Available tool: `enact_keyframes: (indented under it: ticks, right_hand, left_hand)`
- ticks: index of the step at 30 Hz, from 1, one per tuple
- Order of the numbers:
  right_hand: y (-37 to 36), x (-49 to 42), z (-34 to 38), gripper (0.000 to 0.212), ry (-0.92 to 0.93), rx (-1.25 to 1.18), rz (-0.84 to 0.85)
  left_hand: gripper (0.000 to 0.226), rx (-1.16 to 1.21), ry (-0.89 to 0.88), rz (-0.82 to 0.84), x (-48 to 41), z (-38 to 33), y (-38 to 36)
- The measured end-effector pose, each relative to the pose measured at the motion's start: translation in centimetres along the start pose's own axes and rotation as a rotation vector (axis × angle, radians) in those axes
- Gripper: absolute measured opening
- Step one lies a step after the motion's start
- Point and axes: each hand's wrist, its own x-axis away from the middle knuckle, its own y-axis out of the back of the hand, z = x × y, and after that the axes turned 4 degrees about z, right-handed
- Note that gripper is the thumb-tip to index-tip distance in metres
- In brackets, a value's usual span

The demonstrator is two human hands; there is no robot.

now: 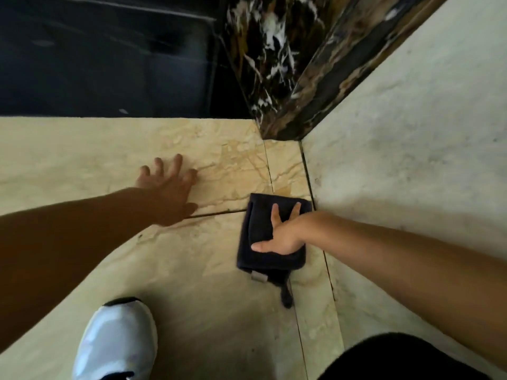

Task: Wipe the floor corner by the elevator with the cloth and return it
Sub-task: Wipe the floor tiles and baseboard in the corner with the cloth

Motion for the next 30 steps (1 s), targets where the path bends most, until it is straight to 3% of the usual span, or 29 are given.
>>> enact_keyframes:
  ticks: [4,6,10,15,22,30]
  right_hand:
    - [3.8,0.4,1.9,0.125,0.000,-0.054,0.000]
    - [5.8,-0.3,3.8,0.127,-0.002,-0.149,-0.076]
    - [10.5,-1.4,8.4,0.131,0.036,-0.249,-0.257]
    - [15.1,-3.2,12.8,0.121,-0.009,-0.406,-0.416]
    - [21.0,-6.5,13.3,0.099,0.196,-0.270,-0.678]
    - [35.4,-8.4,15.0,0.088,0.200,-0.174,-0.811]
  left_hand:
    - [0.077,0.110,0.077,-0.158,-3.1,3.6,0.6]
    - [0.080,0.184,0.152,-0.182,-4.7,4.7,0.8]
    - [0.081,0.163,0.137,-0.326,-7.6,7.2,0.6]
    - [0.074,0.228,0.174,-0.379,-9.6,9.8,1.0]
    - [0.070,0.321,0.189,-0.448,-9.7,9.0,1.0]
    - [0.069,0.294,0.193,-0.451,-10.2,9.2,0.9]
